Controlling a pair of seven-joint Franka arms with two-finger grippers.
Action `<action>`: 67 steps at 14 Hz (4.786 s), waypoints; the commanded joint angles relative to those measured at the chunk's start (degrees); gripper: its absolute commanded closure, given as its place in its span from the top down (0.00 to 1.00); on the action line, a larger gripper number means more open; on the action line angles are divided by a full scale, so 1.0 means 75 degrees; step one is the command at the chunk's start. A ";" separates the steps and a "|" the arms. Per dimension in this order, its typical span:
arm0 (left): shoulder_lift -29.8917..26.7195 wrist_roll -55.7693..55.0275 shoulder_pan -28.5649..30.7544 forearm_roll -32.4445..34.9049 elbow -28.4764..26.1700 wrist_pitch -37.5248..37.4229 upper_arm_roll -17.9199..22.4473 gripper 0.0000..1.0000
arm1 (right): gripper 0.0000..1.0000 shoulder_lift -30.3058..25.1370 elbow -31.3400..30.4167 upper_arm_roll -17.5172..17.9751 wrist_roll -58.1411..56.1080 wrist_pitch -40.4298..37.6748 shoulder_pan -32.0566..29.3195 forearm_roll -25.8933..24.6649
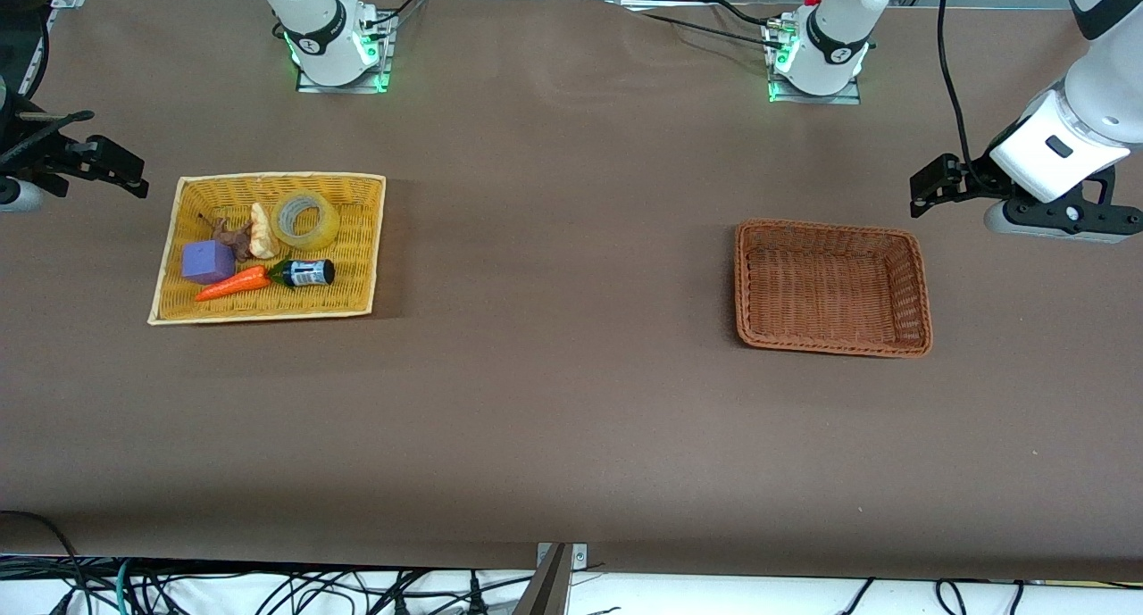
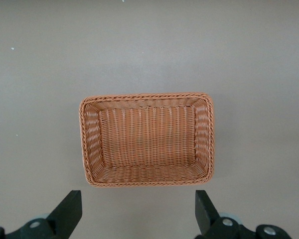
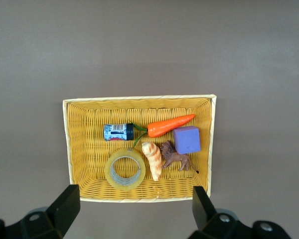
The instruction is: Transfer tape with both arms
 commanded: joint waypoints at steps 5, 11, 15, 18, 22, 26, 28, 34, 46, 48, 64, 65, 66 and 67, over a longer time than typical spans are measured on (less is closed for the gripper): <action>0.0070 -0.0018 0.0031 0.0069 0.0206 -0.0289 -0.0061 1.00 | 1.00 0.0067 0.0191 0.0034 0.0058 -0.0135 -0.0070 0.0110; 0.0081 -0.0006 0.0031 0.0069 0.0206 -0.0301 -0.0062 1.00 | 1.00 0.0067 0.0179 0.0045 0.0093 -0.0135 -0.0070 0.0110; 0.0081 0.0029 0.0031 0.0069 0.0206 -0.0324 -0.0050 1.00 | 1.00 0.0067 0.0179 0.0045 0.0105 -0.0135 -0.0070 0.0086; 0.0105 0.0029 0.0020 0.0080 0.0218 -0.0313 -0.0050 1.00 | 1.00 0.0067 0.0179 0.0045 0.0105 -0.0135 -0.0058 0.0039; 0.0105 0.0053 0.0020 0.0291 0.0218 -0.0301 -0.0038 1.00 | 1.00 0.0044 0.0179 0.0045 0.0117 -0.0135 -0.0058 0.0028; 0.0105 0.0076 0.0031 0.0280 0.0218 -0.0301 -0.0038 1.00 | 1.00 0.0067 0.0167 0.0034 0.0140 -0.0123 -0.0070 0.0016; 0.0105 0.0064 0.0020 0.0280 0.0218 -0.0313 -0.0050 1.00 | 1.00 0.0079 0.0167 0.0034 0.0117 -0.0123 -0.0070 -0.0054; 0.0105 0.0041 -0.0039 0.0280 0.0218 -0.0313 -0.0062 1.00 | 1.00 0.0079 0.0144 0.0045 0.0105 -0.0123 -0.0058 -0.0218; 0.0105 0.0053 -0.0062 0.0280 0.0230 -0.0313 -0.0062 1.00 | 1.00 0.0091 0.0085 0.0069 0.0175 -0.0030 -0.0046 -0.0148; 0.0105 0.0052 -0.0062 0.0280 0.0230 -0.0313 -0.0062 1.00 | 1.00 0.0102 0.0085 0.0069 0.0187 -0.0029 -0.0035 -0.0113; 0.0093 -0.0029 -0.0062 0.0268 0.0230 -0.0313 -0.0073 1.00 | 1.00 0.0747 -0.3507 0.1193 0.2681 0.3328 0.0329 -0.0007; 0.0105 -0.0030 -0.0062 0.0268 0.0230 -0.0313 -0.0073 1.00 | 1.00 0.0701 -0.4185 0.1194 0.2741 0.4134 0.0329 -0.0007; 0.0105 -0.0030 -0.0062 0.0268 0.0230 -0.0313 -0.0073 1.00 | 1.00 0.0619 -0.4865 0.1182 0.2753 0.4966 0.0329 0.0004; 0.0105 -0.0030 -0.0062 0.0256 0.0242 -0.0313 -0.0073 1.00 | 1.00 0.0595 -0.5370 0.1182 0.2754 0.5496 0.0329 -0.0007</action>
